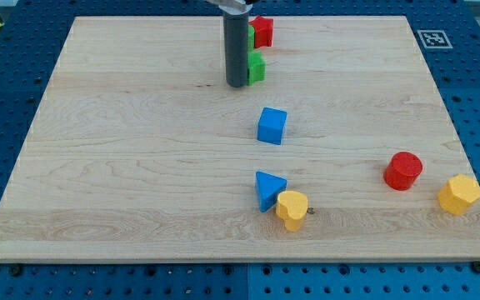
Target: Place the green star at the bottom of the green circle
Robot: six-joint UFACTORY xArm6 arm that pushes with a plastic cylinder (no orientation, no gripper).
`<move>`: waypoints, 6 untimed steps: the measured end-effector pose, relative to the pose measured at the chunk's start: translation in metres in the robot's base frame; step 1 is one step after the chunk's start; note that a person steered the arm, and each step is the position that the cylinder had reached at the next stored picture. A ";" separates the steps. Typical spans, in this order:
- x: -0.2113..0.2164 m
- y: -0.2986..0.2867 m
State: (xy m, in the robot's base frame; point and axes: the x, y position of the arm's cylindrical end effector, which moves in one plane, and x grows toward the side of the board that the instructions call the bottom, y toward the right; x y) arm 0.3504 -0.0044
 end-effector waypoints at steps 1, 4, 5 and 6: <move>0.025 0.018; -0.009 0.038; -0.038 0.020; -0.037 0.022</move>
